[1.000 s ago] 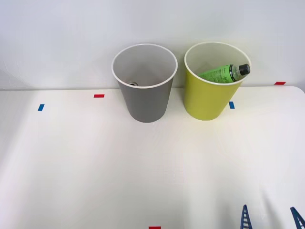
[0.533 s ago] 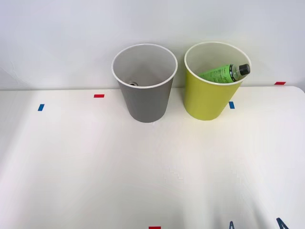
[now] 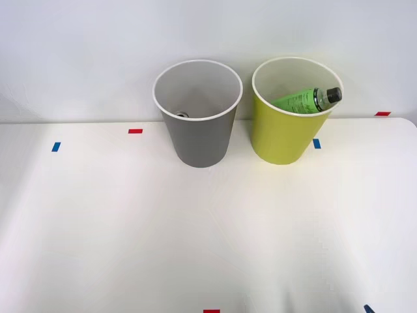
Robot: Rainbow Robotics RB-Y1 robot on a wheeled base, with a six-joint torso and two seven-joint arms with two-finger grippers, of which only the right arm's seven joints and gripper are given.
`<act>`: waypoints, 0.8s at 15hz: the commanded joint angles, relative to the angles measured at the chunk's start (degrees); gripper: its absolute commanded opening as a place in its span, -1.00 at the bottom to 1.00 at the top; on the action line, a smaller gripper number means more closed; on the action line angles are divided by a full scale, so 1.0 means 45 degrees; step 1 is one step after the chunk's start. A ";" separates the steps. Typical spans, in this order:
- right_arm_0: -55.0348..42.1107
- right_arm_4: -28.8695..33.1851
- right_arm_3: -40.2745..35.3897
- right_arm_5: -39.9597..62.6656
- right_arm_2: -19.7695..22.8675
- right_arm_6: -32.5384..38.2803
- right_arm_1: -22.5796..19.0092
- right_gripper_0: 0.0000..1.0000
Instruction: Put cans in the gray bin, plastic bottles in the light green bin
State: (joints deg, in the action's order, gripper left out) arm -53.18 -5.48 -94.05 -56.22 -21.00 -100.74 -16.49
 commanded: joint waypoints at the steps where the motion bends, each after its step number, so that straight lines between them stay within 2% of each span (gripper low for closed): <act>1: -0.0154 -0.0071 0.0001 0.0013 -0.0061 0.0004 0.0052 1.00; 12: -0.0271 -0.0032 0.0001 0.0013 -0.0100 -0.0016 0.0052 1.00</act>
State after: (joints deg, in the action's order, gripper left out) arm -54.40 -5.63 -94.05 -56.16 -21.44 -100.80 -16.27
